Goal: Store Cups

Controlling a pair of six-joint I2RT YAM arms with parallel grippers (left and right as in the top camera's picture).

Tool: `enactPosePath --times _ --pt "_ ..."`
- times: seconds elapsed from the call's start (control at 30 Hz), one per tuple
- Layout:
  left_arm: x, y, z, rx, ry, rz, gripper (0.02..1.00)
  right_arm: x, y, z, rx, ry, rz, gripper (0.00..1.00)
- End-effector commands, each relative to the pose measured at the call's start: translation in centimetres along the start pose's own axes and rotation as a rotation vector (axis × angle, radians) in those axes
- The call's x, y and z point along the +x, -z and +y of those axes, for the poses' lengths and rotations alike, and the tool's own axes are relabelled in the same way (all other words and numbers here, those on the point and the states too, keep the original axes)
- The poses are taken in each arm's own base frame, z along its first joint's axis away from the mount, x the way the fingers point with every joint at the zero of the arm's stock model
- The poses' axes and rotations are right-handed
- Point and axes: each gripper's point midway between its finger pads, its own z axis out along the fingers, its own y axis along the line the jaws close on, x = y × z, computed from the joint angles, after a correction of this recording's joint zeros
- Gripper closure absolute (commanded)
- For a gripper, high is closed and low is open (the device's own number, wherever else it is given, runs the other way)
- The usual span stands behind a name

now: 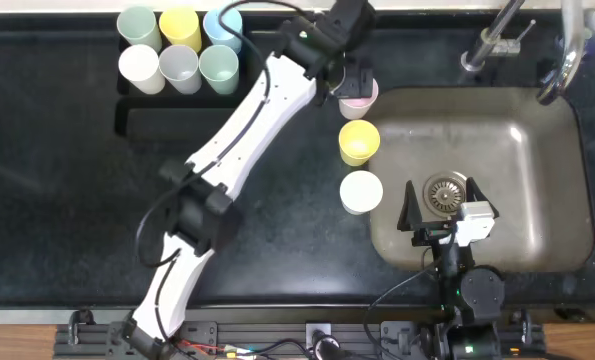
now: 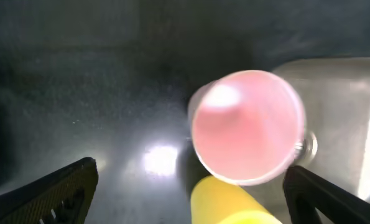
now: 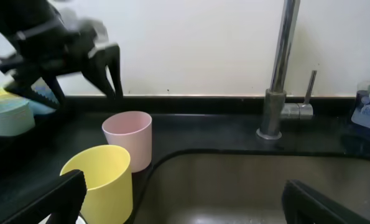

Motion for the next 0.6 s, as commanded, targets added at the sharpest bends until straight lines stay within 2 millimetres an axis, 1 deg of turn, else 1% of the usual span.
enactPosePath --times 0.03,0.13,0.3,0.4,0.43,0.47,0.5,0.6 --pt "-0.8 -1.3 0.0 -0.013 0.034 -0.024 0.049 0.3 0.0 -0.1 0.004 0.003 0.000 0.005" --pt "-1.2 -2.4 -0.1 -0.021 0.034 -0.033 0.088 0.3 0.0 -0.1 0.004 0.003 0.000 0.003" --pt "-1.4 -3.5 -0.3 -0.024 0.034 -0.032 0.205 0.3 0.0 -0.1 0.004 0.003 0.000 0.003" --pt "-1.4 -3.6 -0.2 -0.025 0.034 -0.031 0.305 0.3 0.0 -0.1 0.004 0.003 0.000 0.003" --pt "-1.4 -3.6 -0.2 -0.025 0.034 -0.031 0.373 0.3 0.0 -0.1 0.005 0.003 0.000 0.005" --pt "-1.4 -3.7 -0.2 -0.025 0.034 -0.031 0.419 0.3 0.0 -0.1 0.004 0.003 0.000 0.005" --pt "-1.4 -3.7 -0.2 -0.025 0.034 -0.031 0.441 0.3 0.0 -0.1 0.005 0.003 0.000 0.005" --pt "-1.3 -3.8 -0.2 -0.027 0.034 -0.029 0.463 0.3 0.0 -0.1 0.005 0.003 0.000 0.005"
